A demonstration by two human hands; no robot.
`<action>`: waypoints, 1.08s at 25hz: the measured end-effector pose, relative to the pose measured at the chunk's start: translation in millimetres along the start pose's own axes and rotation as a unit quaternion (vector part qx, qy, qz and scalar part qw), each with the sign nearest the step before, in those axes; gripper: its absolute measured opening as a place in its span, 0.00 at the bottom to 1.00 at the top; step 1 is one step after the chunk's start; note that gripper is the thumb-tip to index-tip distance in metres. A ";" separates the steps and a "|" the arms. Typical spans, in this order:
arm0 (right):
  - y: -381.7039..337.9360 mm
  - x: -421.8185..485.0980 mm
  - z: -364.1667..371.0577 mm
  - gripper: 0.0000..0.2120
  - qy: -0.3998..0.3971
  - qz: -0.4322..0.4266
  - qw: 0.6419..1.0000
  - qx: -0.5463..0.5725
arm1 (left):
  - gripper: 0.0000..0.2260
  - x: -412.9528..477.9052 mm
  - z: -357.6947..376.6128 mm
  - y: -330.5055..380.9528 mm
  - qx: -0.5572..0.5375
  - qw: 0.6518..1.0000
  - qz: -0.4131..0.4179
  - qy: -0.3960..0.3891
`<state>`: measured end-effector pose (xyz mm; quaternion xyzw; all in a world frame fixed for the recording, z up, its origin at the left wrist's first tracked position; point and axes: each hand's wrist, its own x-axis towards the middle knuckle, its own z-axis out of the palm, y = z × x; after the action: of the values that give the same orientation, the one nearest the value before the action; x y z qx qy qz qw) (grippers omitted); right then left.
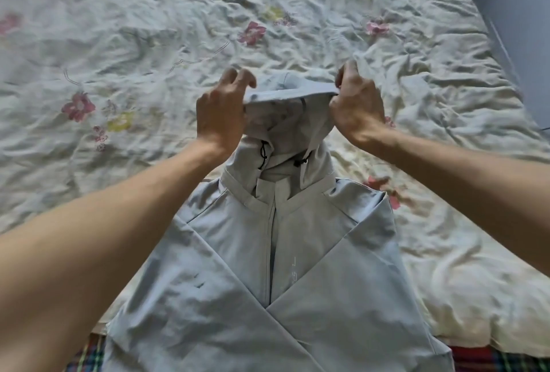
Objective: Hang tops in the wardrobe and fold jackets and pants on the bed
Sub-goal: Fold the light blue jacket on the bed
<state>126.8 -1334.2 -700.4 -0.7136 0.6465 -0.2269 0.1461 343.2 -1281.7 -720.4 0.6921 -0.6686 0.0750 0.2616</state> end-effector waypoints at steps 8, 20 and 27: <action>66.3 -32.2 16.6 0.10 -0.174 -0.323 0.926 -0.087 | 0.16 -31.8 16.6 -40.5 0.070 0.964 0.132 -0.221; 43.7 16.9 70.9 0.07 -0.109 0.234 0.904 0.340 | 0.06 14.5 36.0 -37.9 -0.392 0.818 -0.383 -0.174; 13.9 -63.5 -23.8 0.04 -0.026 -0.020 0.971 0.236 | 0.15 -33.1 -72.3 -6.8 -0.301 0.936 -0.162 -0.084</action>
<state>98.9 -1271.1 -695.6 -0.6776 0.5563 -0.3571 0.3223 364.5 -1219.2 -675.6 0.6838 -0.5584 -0.2310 0.4090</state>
